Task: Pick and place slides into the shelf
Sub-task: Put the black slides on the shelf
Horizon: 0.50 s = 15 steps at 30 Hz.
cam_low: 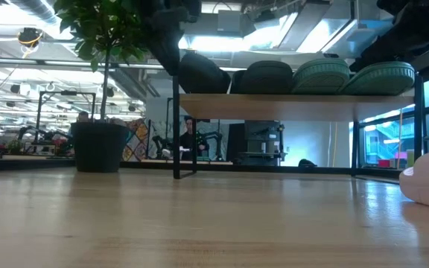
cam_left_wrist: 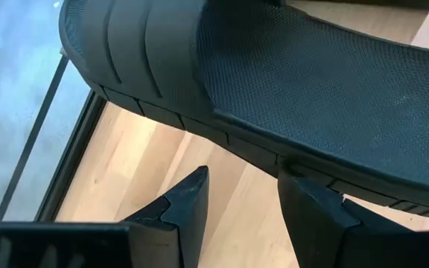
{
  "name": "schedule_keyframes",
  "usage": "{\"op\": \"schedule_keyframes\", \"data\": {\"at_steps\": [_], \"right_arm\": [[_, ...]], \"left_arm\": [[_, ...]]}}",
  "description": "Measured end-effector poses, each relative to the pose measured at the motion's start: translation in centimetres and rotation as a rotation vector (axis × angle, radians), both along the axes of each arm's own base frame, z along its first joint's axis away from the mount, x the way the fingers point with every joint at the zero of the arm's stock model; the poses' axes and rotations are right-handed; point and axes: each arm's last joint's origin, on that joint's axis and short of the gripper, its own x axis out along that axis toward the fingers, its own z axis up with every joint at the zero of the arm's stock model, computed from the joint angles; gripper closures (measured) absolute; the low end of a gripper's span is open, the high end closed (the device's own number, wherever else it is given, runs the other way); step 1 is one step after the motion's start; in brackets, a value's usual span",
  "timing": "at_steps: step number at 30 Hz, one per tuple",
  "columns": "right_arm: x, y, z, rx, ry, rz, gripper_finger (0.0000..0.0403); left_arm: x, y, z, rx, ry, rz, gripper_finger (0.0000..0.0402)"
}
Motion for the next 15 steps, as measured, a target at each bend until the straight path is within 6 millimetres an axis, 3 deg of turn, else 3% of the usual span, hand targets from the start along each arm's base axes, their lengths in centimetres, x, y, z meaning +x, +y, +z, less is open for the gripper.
{"op": "schedule_keyframes", "data": {"at_steps": [7, 15], "right_arm": [[0.0, 0.0, 0.0, -0.002, 0.001, 0.001, 0.0132], [0.0, 0.0, 0.0, 0.001, 0.000, 0.000, 0.0132]], "left_arm": [[0.3, 0.2, 0.1, 0.000, -0.029, -0.025, 0.0248], [0.7, 2.1, -0.5, -0.008, -0.017, 0.029, 0.0248]]}}
